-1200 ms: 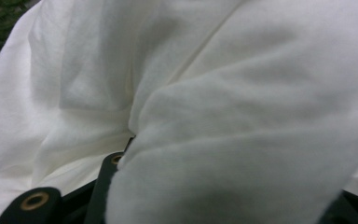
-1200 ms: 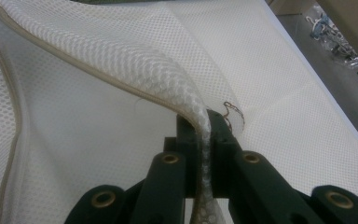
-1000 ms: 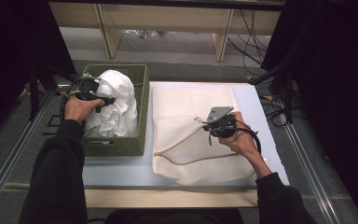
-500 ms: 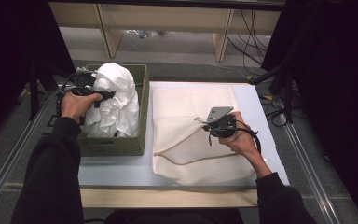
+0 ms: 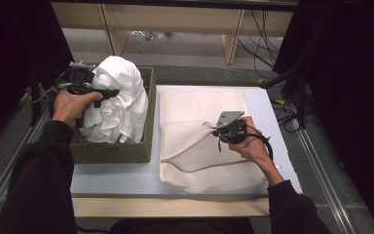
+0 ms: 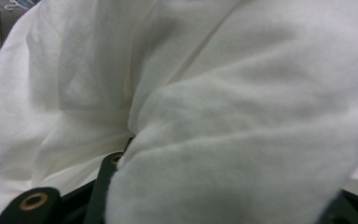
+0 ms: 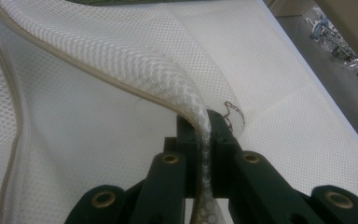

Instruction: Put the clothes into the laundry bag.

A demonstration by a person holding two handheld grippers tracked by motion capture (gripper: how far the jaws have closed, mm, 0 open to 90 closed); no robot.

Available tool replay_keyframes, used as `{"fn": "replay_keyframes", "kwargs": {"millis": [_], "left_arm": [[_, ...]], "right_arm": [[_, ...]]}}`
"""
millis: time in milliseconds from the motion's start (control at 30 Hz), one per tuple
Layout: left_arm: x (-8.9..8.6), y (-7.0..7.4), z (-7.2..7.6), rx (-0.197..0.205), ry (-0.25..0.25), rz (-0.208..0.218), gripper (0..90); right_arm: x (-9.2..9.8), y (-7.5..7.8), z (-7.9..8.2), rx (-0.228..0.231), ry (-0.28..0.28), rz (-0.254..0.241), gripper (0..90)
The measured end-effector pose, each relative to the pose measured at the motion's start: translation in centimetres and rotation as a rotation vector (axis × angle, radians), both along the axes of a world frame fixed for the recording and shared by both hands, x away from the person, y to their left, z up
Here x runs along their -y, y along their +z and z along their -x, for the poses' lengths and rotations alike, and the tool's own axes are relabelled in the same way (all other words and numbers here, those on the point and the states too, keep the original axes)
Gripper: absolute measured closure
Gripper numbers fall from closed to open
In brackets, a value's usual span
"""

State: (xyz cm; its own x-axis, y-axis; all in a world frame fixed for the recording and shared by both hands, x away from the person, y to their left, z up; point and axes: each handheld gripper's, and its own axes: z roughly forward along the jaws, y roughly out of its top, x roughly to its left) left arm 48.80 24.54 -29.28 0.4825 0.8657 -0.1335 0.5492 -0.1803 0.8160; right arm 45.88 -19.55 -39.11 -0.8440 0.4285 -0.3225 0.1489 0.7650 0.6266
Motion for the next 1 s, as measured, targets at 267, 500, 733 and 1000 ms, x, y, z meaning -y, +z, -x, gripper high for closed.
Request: {"fn": "replay_keyframes", "kwargs": {"millis": [267,500,733,1000], "left_arm": [[0.8,2.6,3.0,0.016,-0.08,-0.014,56.6],[1.4,4.2,5.2,0.035,-0.135,0.008,56.5],[2.2,4.4,7.0,0.029,-0.172,0.06,56.4],[4.0,3.7,9.2,0.026,-0.265,0.122,56.3]], "right_arm": [[0.0,0.2,0.0,0.018,0.006,-0.006,86.4],[0.0,0.7,-0.1,0.029,0.001,-0.016,86.4],[0.0,0.7,-0.2,0.019,-0.009,-0.024,86.5],[0.1,0.7,-0.4,0.028,0.0,-0.022,86.4]]}}
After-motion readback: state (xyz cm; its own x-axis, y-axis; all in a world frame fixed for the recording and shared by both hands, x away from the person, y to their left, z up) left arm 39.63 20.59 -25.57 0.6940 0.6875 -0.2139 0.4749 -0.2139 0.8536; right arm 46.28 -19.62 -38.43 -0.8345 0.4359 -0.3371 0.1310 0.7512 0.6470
